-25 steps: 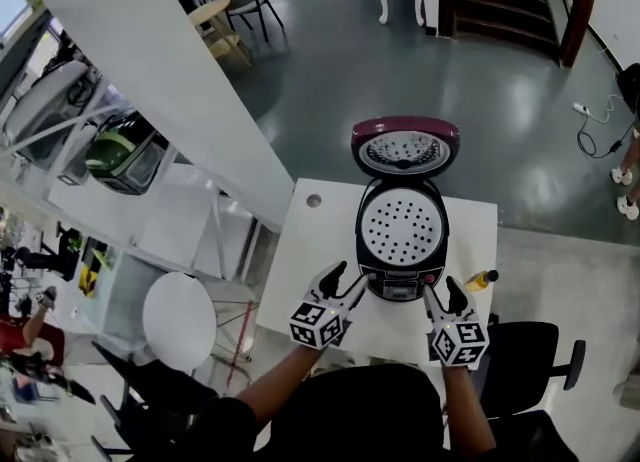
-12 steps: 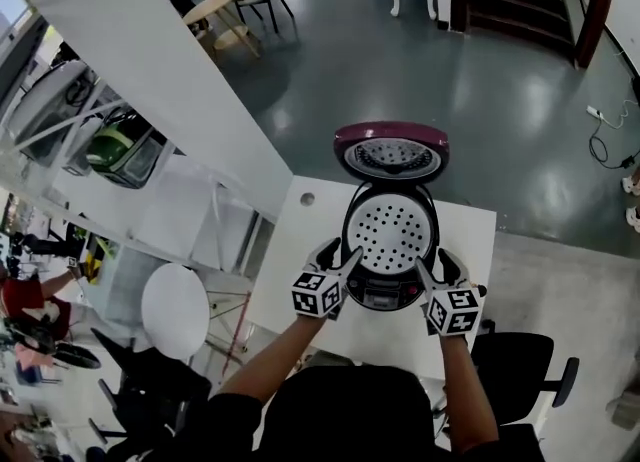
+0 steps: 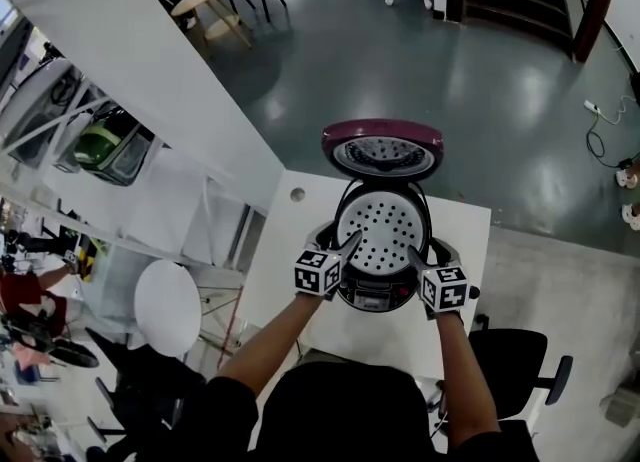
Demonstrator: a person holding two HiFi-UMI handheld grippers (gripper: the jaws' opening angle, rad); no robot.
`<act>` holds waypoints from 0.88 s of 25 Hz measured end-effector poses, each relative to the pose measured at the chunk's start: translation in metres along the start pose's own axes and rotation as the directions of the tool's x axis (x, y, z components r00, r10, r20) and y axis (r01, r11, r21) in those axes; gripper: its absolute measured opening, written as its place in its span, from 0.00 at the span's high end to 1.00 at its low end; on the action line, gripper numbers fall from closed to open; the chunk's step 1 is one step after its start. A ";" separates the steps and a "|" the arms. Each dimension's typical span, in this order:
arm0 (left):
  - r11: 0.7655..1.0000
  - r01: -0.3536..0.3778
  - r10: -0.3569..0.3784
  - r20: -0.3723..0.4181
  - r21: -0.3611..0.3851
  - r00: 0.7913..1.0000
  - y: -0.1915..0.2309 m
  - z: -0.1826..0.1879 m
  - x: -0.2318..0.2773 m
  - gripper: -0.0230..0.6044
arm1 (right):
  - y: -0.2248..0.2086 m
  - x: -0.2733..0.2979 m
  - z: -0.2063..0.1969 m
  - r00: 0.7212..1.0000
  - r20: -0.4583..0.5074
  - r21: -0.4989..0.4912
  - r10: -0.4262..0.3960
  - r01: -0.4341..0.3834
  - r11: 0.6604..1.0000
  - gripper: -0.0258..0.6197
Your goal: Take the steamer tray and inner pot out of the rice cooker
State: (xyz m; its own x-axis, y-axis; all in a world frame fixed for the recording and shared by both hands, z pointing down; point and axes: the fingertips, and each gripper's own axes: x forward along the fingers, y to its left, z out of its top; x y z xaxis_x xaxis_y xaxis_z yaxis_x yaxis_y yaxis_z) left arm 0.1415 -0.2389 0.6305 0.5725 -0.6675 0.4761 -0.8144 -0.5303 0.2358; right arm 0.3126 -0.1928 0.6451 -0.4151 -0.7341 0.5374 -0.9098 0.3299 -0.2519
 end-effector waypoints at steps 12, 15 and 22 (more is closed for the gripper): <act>0.993 -0.035 0.055 -0.183 0.111 0.982 0.029 -0.032 0.020 0.57 | -0.012 0.044 -0.009 0.988 -0.128 -0.177 -0.092 0.069 0.982 0.61; 0.994 -0.029 0.052 -0.218 0.107 0.975 0.034 -0.040 0.025 0.57 | -0.013 0.052 -0.018 0.973 -0.178 -0.294 -0.144 0.087 0.952 0.61; 0.967 -0.030 0.101 -0.273 0.253 0.957 0.042 -0.044 0.036 0.57 | -0.020 0.061 -0.028 0.937 -0.227 -0.473 -0.265 0.131 0.871 0.60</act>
State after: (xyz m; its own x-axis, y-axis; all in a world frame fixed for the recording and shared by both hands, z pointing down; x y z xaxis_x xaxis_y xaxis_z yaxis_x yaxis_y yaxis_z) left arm 0.1236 -0.2627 0.6945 0.4395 -0.5497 0.7103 -0.7808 -0.6248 -0.0004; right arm 0.3055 -0.2275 0.7053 -0.1500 -0.6409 0.7528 -0.8506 0.4718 0.2322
